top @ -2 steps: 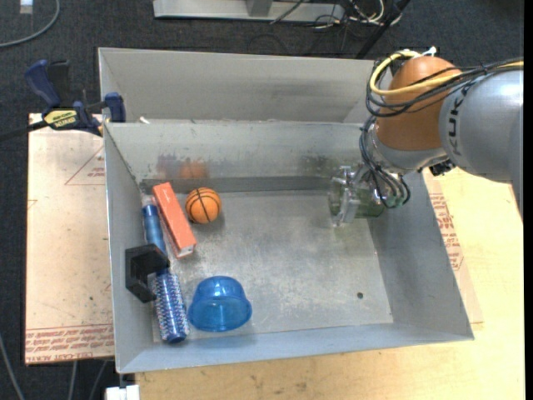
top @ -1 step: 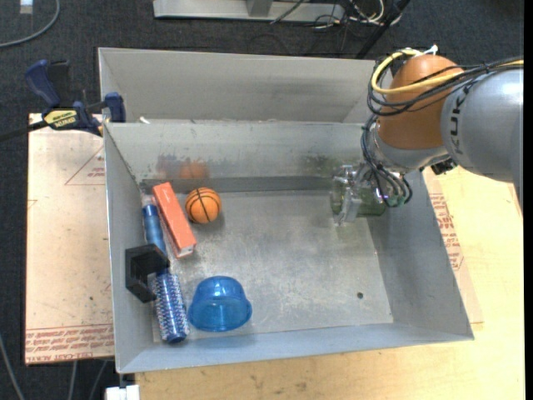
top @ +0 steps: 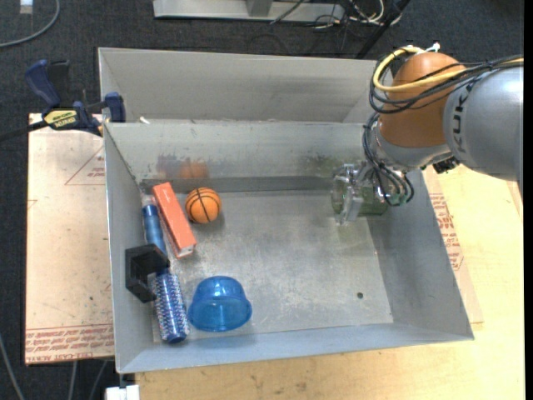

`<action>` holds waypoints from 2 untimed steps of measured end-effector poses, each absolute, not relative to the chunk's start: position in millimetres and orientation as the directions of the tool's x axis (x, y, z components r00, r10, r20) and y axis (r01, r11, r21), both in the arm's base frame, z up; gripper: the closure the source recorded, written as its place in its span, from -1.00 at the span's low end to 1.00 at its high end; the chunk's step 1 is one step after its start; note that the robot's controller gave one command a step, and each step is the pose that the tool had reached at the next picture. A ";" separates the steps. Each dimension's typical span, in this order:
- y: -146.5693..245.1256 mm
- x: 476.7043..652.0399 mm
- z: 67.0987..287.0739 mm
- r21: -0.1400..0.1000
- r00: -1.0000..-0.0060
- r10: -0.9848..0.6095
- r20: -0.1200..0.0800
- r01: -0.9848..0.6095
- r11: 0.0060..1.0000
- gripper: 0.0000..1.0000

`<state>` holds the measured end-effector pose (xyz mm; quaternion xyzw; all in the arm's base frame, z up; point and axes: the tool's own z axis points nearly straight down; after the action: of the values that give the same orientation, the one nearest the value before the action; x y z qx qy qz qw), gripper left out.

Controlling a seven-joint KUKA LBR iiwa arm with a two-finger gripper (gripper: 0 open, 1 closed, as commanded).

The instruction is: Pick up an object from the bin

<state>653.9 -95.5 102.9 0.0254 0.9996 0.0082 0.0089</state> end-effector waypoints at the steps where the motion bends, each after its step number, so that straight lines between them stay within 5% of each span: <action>1: -95.5 654.6 112.3 0.017 -0.998 0.051 -0.021 0.051 0.999 1.00; 2: -95.5 655.0 118.6 0.017 -0.998 0.051 -0.022 0.051 0.999 1.00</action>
Offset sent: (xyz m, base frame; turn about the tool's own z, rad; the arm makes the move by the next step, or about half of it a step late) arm 0.0000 0.0000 0.0284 0.0000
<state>655.0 -95.5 118.6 0.0255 0.9996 0.0082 0.0112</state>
